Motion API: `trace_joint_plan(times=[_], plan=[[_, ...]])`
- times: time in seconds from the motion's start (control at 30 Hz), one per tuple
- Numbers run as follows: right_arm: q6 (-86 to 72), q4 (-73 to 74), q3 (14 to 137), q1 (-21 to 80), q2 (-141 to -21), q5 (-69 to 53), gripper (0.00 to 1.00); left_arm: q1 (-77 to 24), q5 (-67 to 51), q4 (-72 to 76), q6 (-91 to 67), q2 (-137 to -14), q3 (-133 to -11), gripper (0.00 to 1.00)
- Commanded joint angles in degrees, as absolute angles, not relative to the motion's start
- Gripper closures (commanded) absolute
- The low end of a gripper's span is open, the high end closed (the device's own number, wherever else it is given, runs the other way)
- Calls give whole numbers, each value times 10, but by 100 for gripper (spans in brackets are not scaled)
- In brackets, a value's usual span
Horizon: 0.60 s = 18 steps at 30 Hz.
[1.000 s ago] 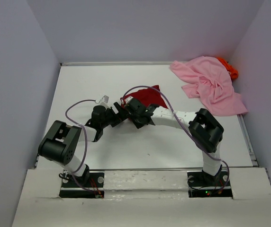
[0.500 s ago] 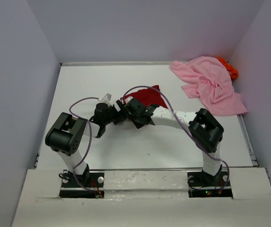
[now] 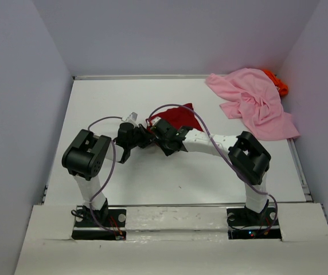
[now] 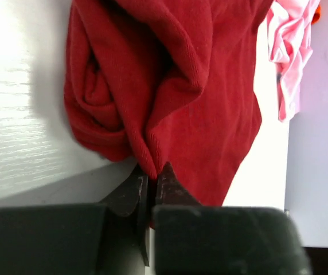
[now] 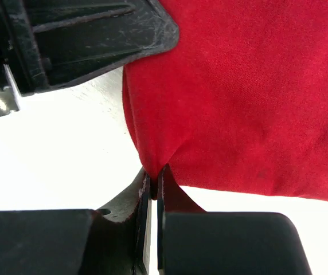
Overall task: Fold and stack the t-shirts
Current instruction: Neatly place the folded tshirt to the corner
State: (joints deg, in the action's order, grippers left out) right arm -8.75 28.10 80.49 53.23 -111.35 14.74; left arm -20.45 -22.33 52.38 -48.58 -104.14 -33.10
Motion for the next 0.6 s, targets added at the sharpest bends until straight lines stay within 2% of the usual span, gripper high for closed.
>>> trace_joint_plan(times=[0.0,0.1,0.13,0.17,0.2,0.23,0.27,0.37,0.57], plan=[[-81,285,799,531,-1086,146,100,-207,-215,513,-468,-1041,-359,100],[-91,285,797,531,-1085,159,100,-211,-195,469,-447,-1020,-368,100],[-94,286,797,531,-1084,162,79,-211,-179,448,-438,-1011,-373,100],[-96,285,795,531,-1077,163,65,-213,-169,397,-426,-992,-380,100],[-99,284,793,526,-1072,164,55,-214,-157,368,-412,-984,-401,100],[-105,280,789,526,-1066,166,30,-214,-147,339,-386,-975,-411,100],[-107,277,785,526,-1060,166,21,-214,-117,283,-376,-967,-422,100],[-114,275,777,526,-1045,174,13,-210,-67,206,-347,-934,-461,100],[-119,272,774,526,-1031,170,11,-180,-46,112,-323,-924,-517,100]])
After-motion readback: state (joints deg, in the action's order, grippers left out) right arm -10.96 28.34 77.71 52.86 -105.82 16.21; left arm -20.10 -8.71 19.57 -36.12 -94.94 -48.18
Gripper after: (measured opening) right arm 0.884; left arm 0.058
